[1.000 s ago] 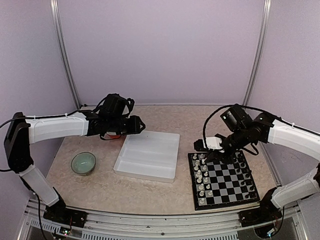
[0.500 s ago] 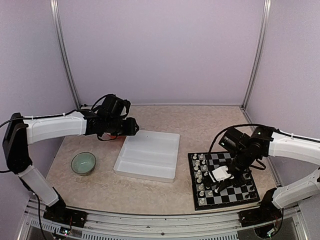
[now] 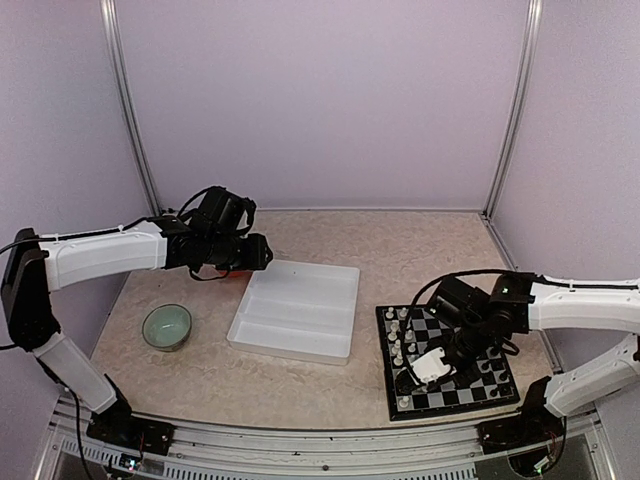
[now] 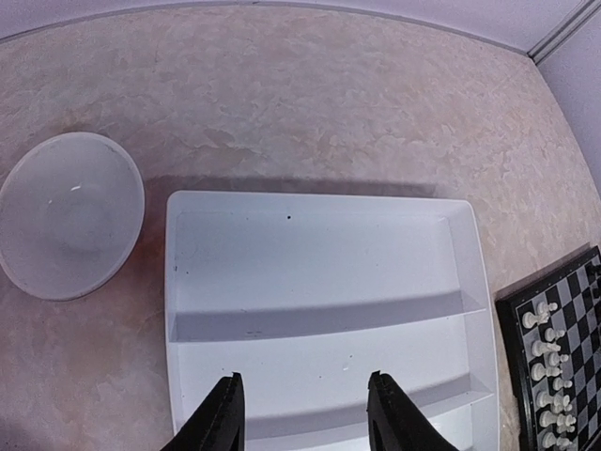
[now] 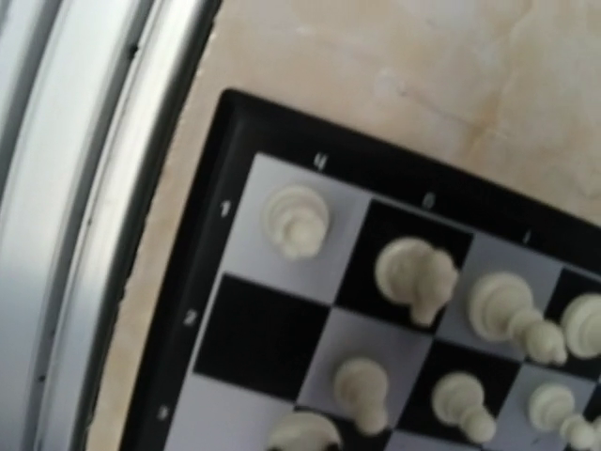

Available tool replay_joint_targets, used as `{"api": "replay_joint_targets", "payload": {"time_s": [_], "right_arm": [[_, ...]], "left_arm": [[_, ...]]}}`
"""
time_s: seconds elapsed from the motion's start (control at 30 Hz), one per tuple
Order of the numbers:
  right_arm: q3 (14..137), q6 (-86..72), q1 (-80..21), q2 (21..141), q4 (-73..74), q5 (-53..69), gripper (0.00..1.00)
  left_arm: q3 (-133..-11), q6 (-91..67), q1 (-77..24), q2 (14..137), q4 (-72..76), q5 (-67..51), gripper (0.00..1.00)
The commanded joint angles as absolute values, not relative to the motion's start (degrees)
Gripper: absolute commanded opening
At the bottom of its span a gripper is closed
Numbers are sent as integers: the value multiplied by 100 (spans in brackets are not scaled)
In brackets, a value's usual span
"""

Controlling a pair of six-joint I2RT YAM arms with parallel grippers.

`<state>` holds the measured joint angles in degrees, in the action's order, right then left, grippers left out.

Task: Set up the chess pieces on the board
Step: Place the pawn at h2.

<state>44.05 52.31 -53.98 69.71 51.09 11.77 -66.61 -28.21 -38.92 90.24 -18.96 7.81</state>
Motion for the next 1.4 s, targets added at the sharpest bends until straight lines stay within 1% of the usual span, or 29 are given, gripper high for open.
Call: {"api": "replay_joint_targets", "payload": {"time_s": [0.0,0.77,1.07,1.23,1.37], "right_arm": [[4254,5039,-5619,7085,4775,1103,2],[3976,4957,-5923,7567,4387,995,9],[4016,4868,-5958,7578,4353,1011,23],[4236,4859,-5959,7493,4624,1168,26],[4580,5045,-5934,7222,5204,1133,29]], "left_arm": [[-6844,-2738,-3850,8938,-1985,812,45],[-6755,-2698,-3841,8982,-2066,790,45],[-6704,-2707,-3841,9039,-2041,749,45],[-6726,-2686,-3841,9061,-2054,728,45],[-6858,-2569,-3839,9054,-2224,763,45]]}}
